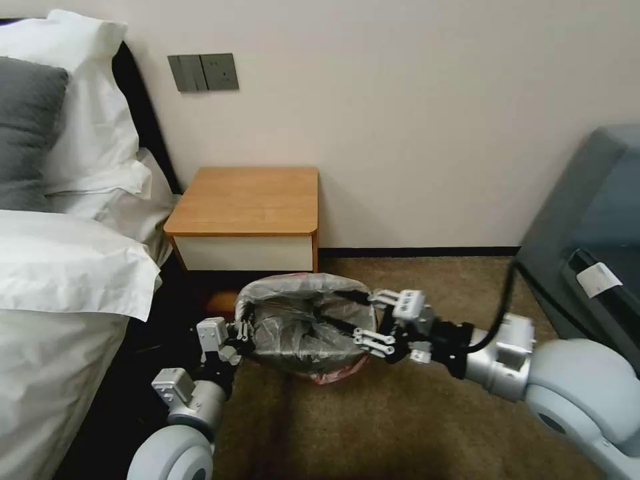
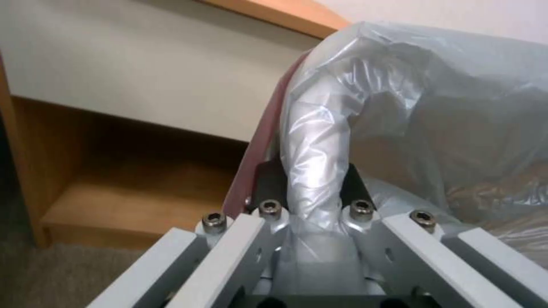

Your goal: Pick up the garbage bag from the table and place it over the trash can.

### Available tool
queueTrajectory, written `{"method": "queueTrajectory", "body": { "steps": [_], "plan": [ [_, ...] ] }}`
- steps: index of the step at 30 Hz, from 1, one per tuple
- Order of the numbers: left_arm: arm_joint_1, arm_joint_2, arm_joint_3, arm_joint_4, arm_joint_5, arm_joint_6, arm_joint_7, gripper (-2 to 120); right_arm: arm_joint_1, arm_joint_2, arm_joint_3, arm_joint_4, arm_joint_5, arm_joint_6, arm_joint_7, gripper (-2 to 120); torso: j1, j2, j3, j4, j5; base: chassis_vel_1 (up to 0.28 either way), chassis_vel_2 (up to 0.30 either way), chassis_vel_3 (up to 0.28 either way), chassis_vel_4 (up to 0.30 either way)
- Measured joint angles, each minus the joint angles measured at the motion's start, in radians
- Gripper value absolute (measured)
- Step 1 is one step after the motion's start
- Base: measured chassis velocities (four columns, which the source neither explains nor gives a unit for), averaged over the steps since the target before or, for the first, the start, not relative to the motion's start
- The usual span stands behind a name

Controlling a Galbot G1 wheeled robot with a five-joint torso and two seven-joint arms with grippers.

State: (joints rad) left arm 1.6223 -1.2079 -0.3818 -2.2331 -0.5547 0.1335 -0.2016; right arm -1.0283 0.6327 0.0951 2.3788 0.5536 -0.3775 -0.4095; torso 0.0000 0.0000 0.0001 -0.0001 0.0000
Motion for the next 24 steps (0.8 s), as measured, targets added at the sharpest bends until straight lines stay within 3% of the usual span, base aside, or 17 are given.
{"method": "queueTrajectory", "body": {
  "steps": [6, 12, 24],
  "plan": [
    [0.007, 0.000, 0.006, -0.009, 0.053, -0.006, 0.025, 5, 0.168, 0.029, -0.195, -0.061, -0.048, -0.020, 0.004, 0, 0.000, 0.000, 0.000, 0.0000, -0.0001, 0.000, 0.000, 0.000, 0.000],
    [0.013, -0.001, 0.010, -0.019, 0.088, -0.008, 0.044, 5, 0.304, 0.088, -0.312, -0.154, -0.159, -0.006, -0.007, 0, 0.000, 0.000, 0.000, 0.0001, -0.0001, 0.000, 0.000, 0.000, 0.000],
    [0.010, 0.002, 0.013, -0.022, 0.152, -0.006, 0.053, 5, 0.401, 0.163, -0.452, -0.251, -0.297, -0.034, 0.009, 0, 0.000, 0.000, 0.000, 0.0001, -0.0001, 0.000, 0.000, 0.000, 0.000]
  ]
}}
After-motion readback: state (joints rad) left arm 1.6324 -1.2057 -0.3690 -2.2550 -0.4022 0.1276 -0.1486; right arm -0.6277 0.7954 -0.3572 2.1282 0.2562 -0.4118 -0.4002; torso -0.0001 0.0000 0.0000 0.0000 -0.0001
